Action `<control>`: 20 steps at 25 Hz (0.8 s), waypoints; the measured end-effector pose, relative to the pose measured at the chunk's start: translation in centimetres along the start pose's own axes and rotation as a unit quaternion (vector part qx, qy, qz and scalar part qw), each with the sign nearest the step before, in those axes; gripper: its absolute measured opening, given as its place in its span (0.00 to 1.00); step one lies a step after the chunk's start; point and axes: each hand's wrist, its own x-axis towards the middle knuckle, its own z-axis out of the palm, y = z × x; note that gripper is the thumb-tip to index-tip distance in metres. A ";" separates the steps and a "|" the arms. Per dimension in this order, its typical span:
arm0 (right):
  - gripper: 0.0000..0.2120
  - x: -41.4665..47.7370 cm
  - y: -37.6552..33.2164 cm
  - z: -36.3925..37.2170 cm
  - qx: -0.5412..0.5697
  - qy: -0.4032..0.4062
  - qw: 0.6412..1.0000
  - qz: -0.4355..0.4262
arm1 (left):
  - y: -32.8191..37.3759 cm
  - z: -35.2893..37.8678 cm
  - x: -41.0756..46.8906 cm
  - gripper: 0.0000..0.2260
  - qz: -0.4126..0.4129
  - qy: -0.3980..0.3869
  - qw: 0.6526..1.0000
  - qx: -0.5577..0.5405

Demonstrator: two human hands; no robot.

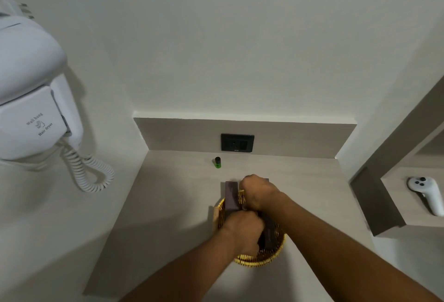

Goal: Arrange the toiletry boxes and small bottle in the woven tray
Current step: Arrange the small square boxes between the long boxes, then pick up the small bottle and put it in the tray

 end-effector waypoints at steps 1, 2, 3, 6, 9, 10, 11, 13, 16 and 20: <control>0.18 -0.6 0.6 -0.6 0.039 0.052 0.998 -0.008 | -0.5 -0.6 -0.1 0.13 0.003 0.016 1.000 -0.008; 0.19 -1.5 1.7 -0.9 0.081 0.114 0.990 -0.012 | -1.2 -1.2 -0.1 0.12 0.002 0.033 0.999 -0.018; 0.18 -2.5 3.1 -0.8 0.118 0.181 0.976 -0.008 | -2.1 -1.8 0.0 0.11 -0.002 0.056 0.998 -0.029; 0.16 -5.9 8.9 1.7 0.180 0.316 0.929 0.067 | -6.3 -3.6 0.8 0.09 -0.063 0.147 0.985 -0.070; 0.20 -8.5 13.0 7.0 0.166 0.267 0.936 0.159 | -11.6 -4.3 2.1 0.14 -0.163 0.215 0.957 -0.108; 0.23 -9.1 13.5 8.9 0.153 0.228 0.947 0.168 | -12.9 -4.2 2.7 0.16 -0.191 0.217 0.951 -0.115; 0.26 -9.5 13.5 10.5 0.136 0.200 0.956 0.164 | -14.0 -4.0 3.1 0.18 -0.211 0.213 0.947 -0.118; 0.30 -9.6 13.0 12.6 0.105 0.181 0.967 0.149 | -15.5 -3.3 4.2 0.22 -0.232 0.201 0.945 -0.113; 0.31 -8.5 11.7 13.2 0.081 0.167 0.973 0.135 | -16.6 -2.6 5.6 0.23 -0.242 0.197 0.943 -0.119; 0.29 -7.3 11.5 13.3 0.068 0.148 0.978 0.132 | -17.1 -1.7 7.3 0.23 -0.239 0.173 0.943 -0.151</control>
